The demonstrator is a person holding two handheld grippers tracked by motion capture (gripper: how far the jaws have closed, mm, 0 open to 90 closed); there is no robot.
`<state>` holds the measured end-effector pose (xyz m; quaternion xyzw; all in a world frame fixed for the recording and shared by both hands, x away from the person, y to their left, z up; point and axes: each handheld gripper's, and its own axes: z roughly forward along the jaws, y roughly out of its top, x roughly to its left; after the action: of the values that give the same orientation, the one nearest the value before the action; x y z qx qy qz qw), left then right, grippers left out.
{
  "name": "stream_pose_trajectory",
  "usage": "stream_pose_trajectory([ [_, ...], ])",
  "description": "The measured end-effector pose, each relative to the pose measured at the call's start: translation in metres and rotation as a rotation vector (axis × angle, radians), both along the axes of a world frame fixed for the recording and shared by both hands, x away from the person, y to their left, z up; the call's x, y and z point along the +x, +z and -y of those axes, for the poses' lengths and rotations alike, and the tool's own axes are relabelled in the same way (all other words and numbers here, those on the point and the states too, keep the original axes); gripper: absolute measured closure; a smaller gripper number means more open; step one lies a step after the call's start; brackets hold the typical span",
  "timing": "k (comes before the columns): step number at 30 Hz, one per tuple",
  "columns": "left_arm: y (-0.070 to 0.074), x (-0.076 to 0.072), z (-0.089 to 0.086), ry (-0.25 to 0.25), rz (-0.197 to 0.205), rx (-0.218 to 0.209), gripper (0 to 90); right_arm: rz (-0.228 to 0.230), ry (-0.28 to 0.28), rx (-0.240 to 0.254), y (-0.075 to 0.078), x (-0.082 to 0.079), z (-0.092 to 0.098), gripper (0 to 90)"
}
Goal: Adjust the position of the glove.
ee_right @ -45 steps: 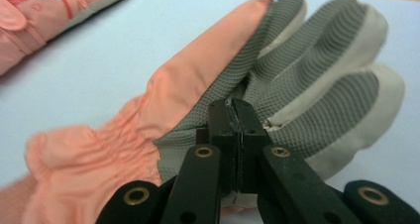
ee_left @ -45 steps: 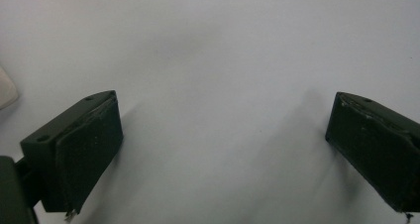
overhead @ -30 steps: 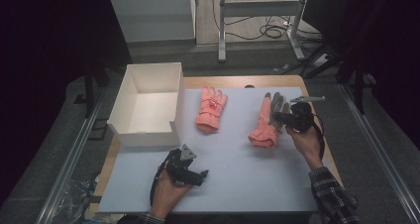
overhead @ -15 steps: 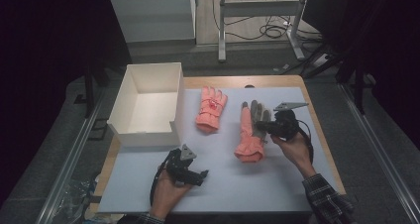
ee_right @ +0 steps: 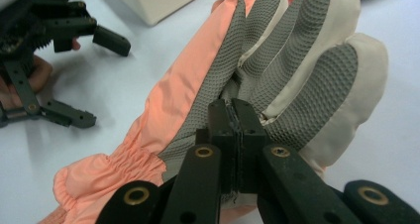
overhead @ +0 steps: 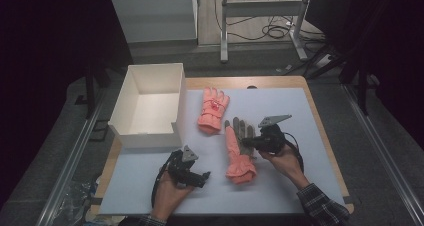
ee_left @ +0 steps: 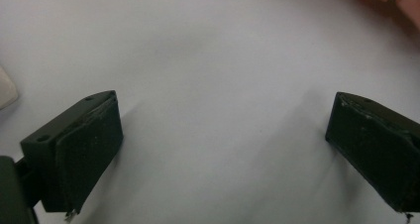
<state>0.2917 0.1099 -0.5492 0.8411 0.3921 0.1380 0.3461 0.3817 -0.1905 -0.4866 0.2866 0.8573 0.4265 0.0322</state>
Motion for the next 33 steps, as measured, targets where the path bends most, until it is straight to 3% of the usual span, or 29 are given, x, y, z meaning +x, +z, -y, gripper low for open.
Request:
stream_pose_trajectory([
  [8,0.000,0.000,0.000,0.000,0.000,0.000,1.2,0.007,0.001,-0.038,-0.018,0.001,-0.001,87.9],
  [13,0.000,0.000,0.000,0.000,0.000,0.000,1.2,0.009,-0.002,-0.047,-0.020,0.002,0.001,85.6],
  [25,0.000,0.000,0.000,0.000,0.000,0.000,1.2,0.052,-0.012,-0.063,-0.005,0.007,0.002,75.6],
  [33,0.000,0.000,0.000,0.000,0.000,0.000,1.2,0.074,-0.034,-0.056,0.013,0.022,-0.007,68.4],
])
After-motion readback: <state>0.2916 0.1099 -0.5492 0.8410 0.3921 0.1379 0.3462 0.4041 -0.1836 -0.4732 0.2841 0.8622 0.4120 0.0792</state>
